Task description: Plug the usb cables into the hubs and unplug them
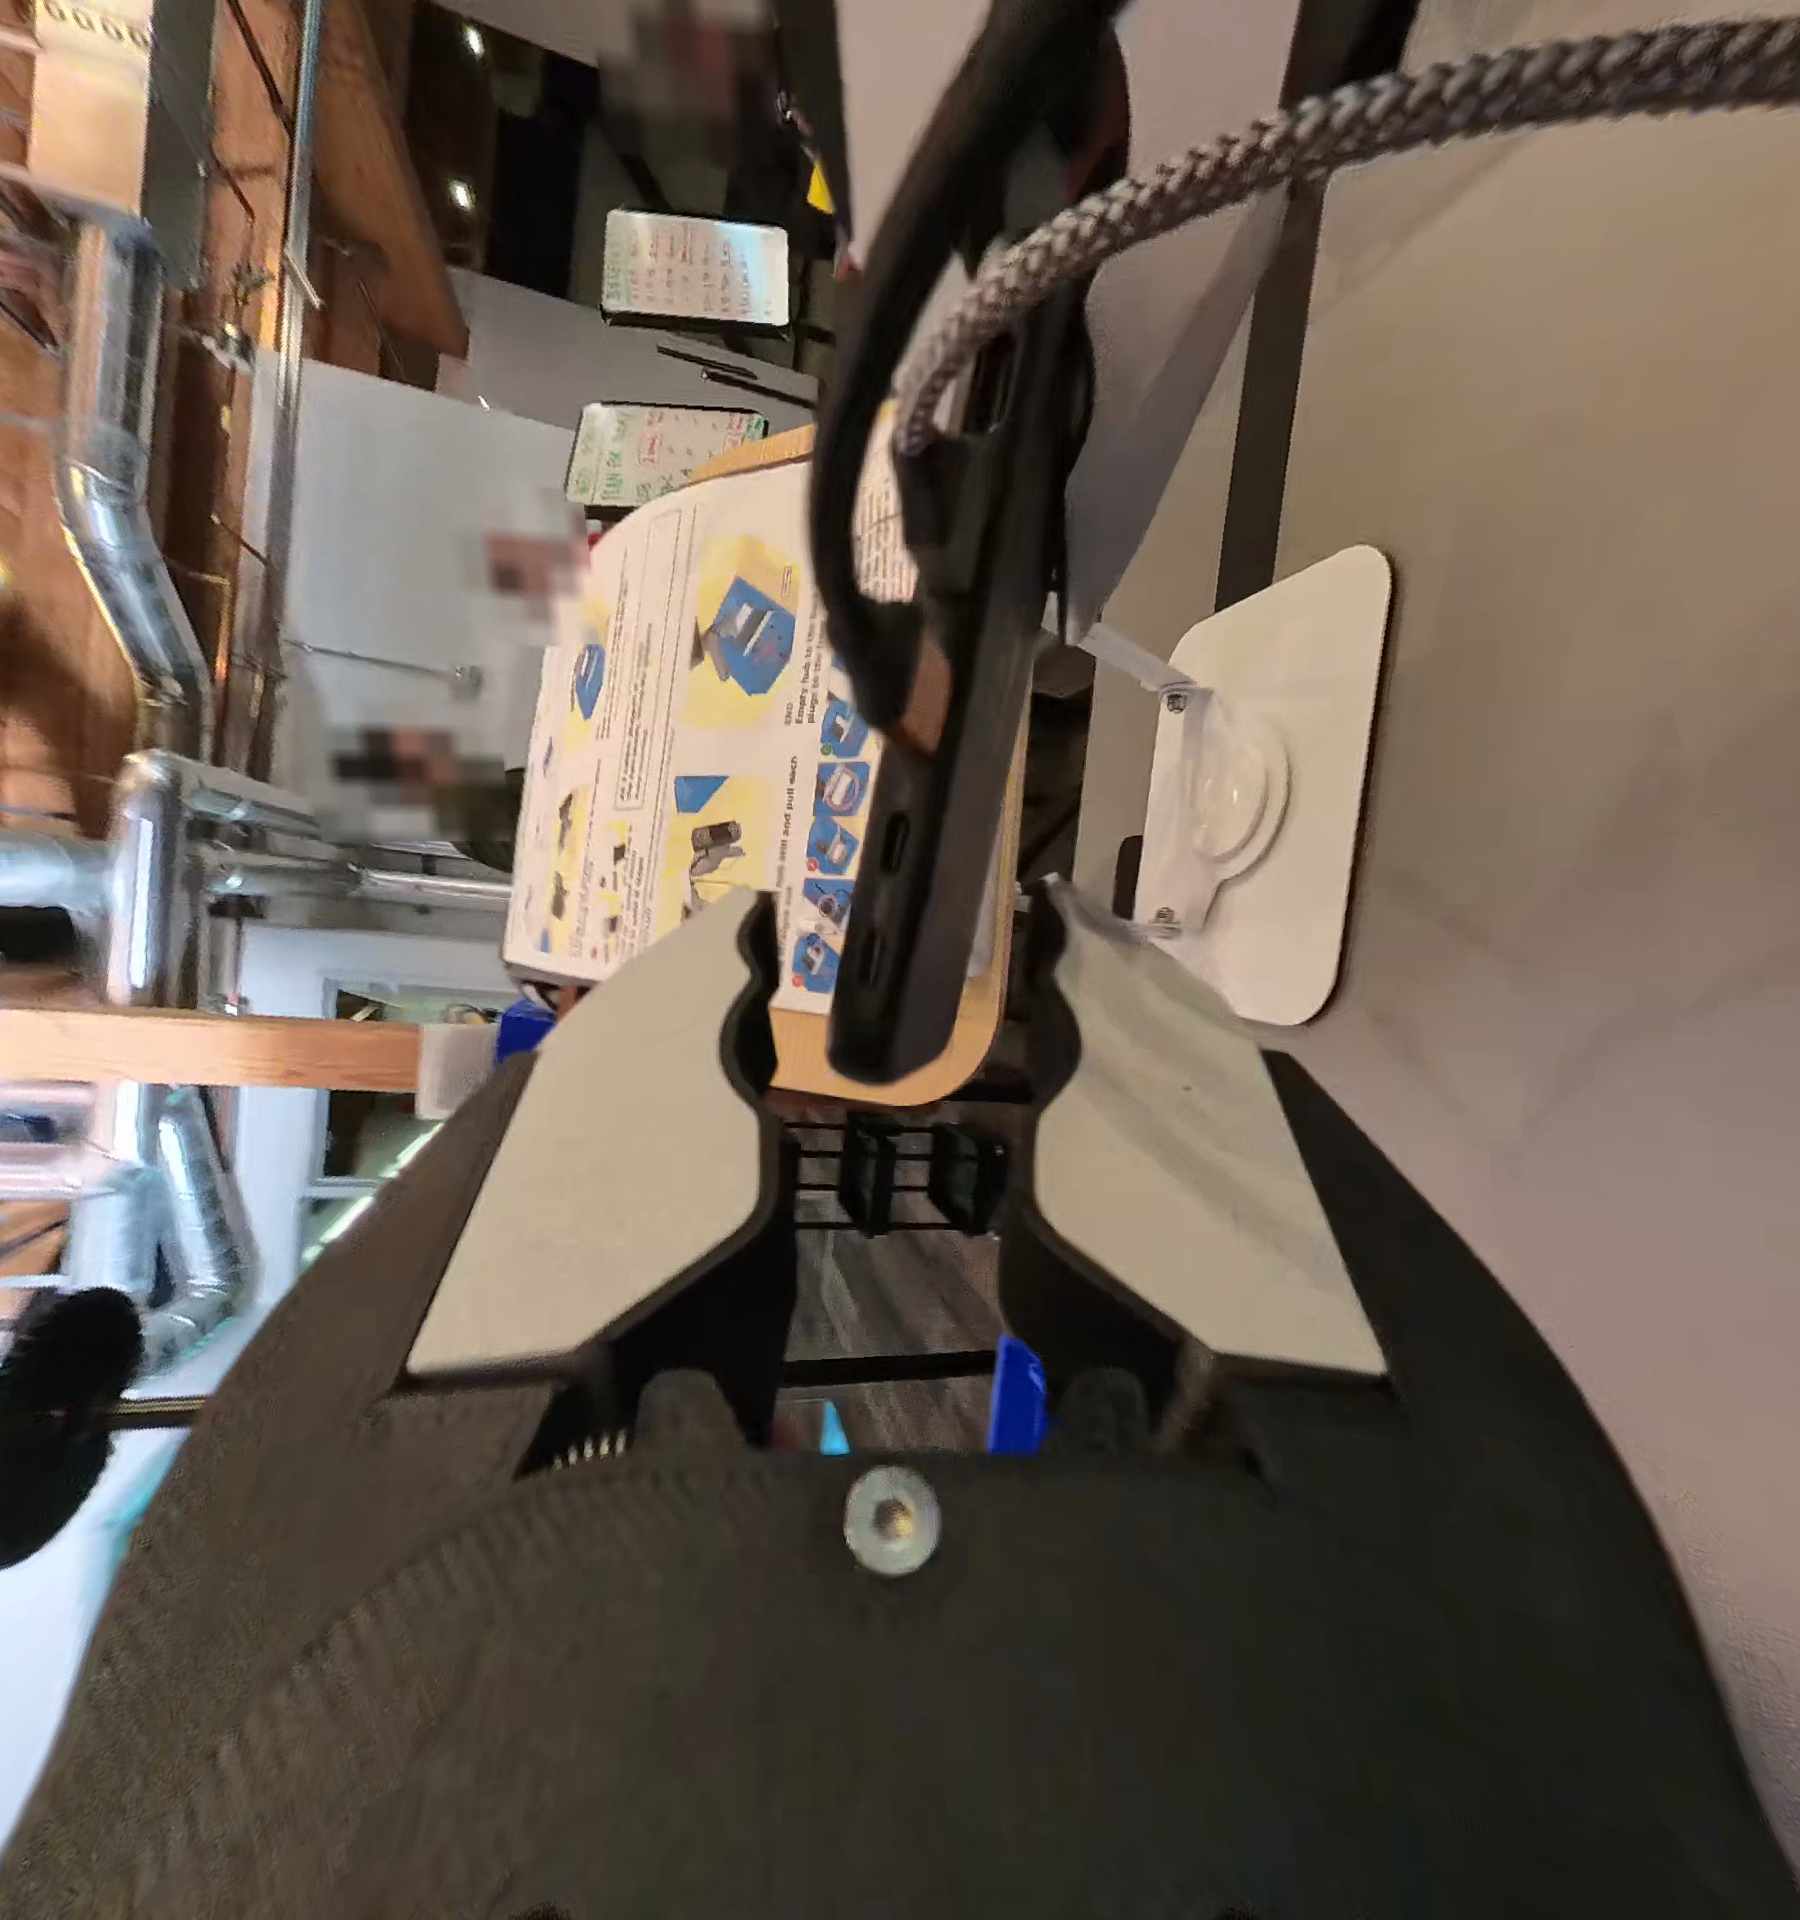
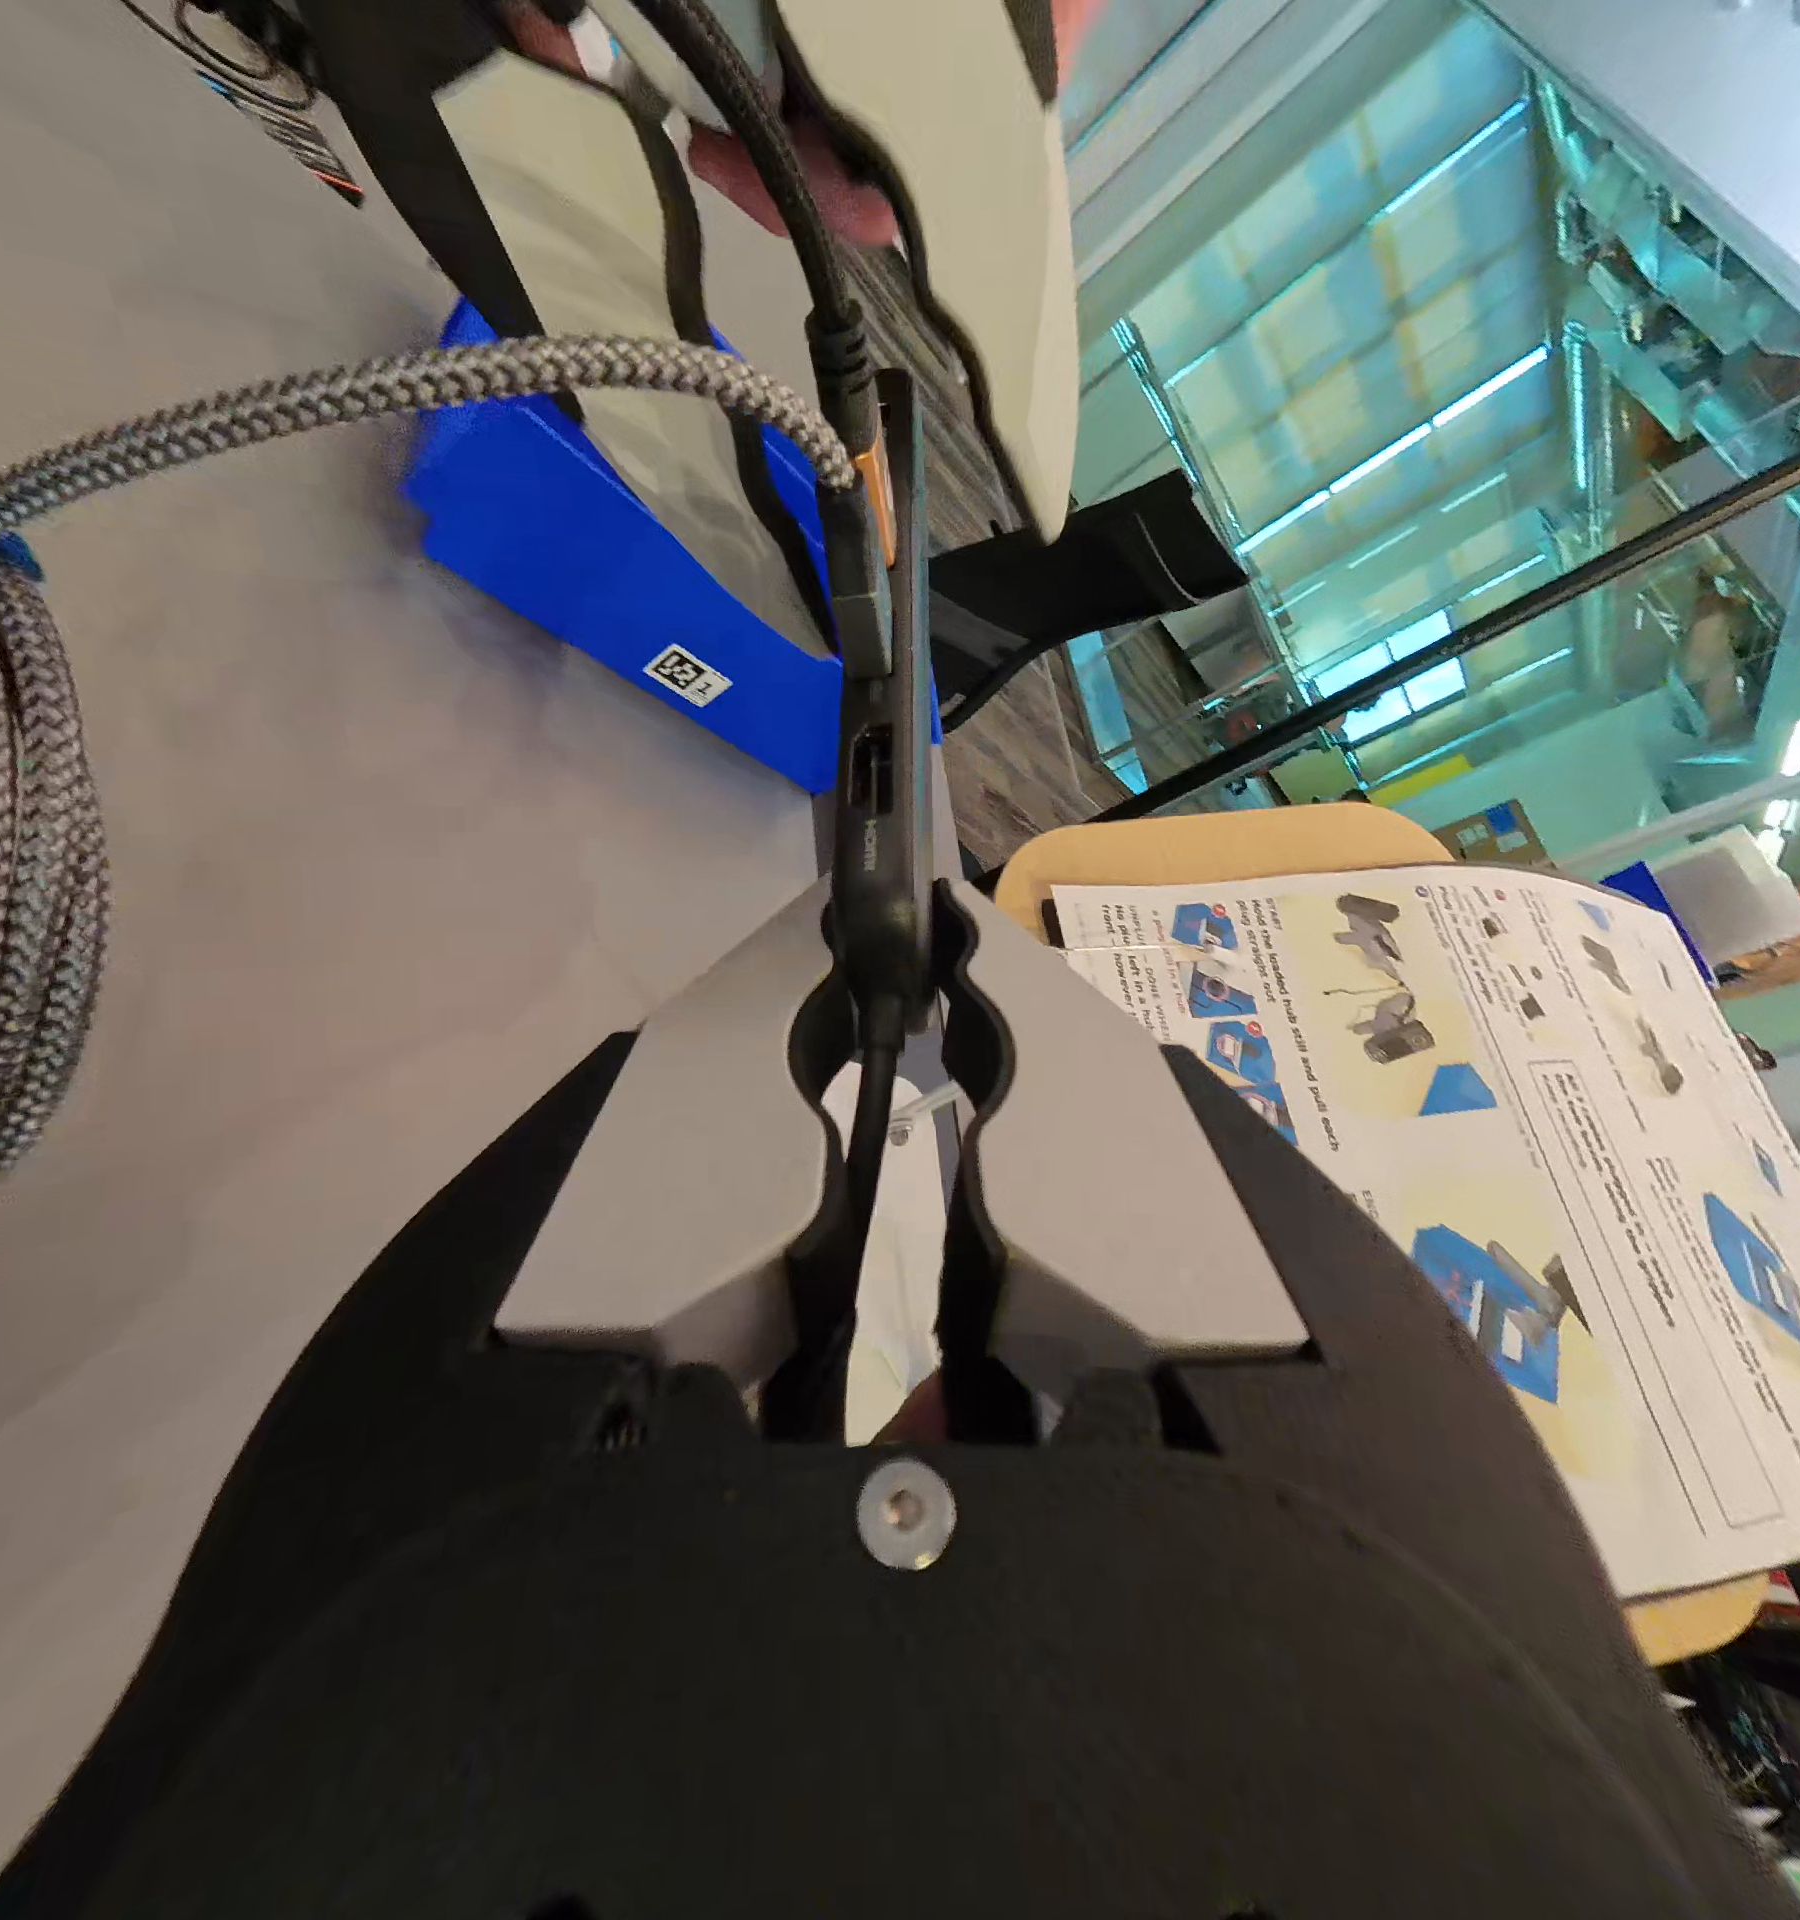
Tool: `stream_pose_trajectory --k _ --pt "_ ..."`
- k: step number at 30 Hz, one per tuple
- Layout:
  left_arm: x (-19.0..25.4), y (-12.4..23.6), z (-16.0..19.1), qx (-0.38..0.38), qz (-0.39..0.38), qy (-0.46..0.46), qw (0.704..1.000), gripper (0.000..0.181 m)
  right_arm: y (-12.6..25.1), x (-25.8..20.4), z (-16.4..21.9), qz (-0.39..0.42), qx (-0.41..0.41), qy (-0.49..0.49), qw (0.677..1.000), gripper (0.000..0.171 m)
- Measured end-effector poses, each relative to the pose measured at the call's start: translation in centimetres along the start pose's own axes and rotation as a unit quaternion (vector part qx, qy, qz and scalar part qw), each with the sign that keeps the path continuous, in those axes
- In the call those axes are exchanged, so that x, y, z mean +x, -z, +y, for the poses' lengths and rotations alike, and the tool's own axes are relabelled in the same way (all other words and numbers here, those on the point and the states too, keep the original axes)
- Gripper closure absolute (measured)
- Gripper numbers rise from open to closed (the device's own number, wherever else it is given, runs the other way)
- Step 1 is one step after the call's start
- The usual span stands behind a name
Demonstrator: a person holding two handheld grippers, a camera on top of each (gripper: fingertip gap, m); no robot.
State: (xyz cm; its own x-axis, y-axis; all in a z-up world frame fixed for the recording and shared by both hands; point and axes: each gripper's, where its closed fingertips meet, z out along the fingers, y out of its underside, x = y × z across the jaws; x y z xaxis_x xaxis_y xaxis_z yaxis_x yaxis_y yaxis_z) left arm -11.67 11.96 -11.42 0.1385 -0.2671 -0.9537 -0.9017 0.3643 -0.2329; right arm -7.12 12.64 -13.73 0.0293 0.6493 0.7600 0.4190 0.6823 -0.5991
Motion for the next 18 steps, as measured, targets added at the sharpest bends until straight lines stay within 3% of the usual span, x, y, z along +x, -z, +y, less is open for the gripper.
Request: stream_pose_trajectory --k 7,11,15,18 --pt "2.2 -0.6 -0.9 0.008 0.026 -0.013 1.000 0.169 0.5 -0.5 -0.8 0.000 0.004 0.044 0.999 0.160" --pt "1.7 0.1 -1.5 0.037 0.034 0.017 0.999 0.169 1.4 -0.4 -2.0 0.020 0.013 0.094 0.995 0.160" --pt "1.7 0.8 -2.2 0.070 0.071 0.031 0.995 0.169 2.8 -0.2 -3.8 0.045 0.027 0.158 0.986 0.147" --pt "1.4 1.5 -3.0 0.100 0.092 0.034 0.990 0.169 3.7 -0.7 -5.2 0.043 0.040 0.183 0.981 0.147"
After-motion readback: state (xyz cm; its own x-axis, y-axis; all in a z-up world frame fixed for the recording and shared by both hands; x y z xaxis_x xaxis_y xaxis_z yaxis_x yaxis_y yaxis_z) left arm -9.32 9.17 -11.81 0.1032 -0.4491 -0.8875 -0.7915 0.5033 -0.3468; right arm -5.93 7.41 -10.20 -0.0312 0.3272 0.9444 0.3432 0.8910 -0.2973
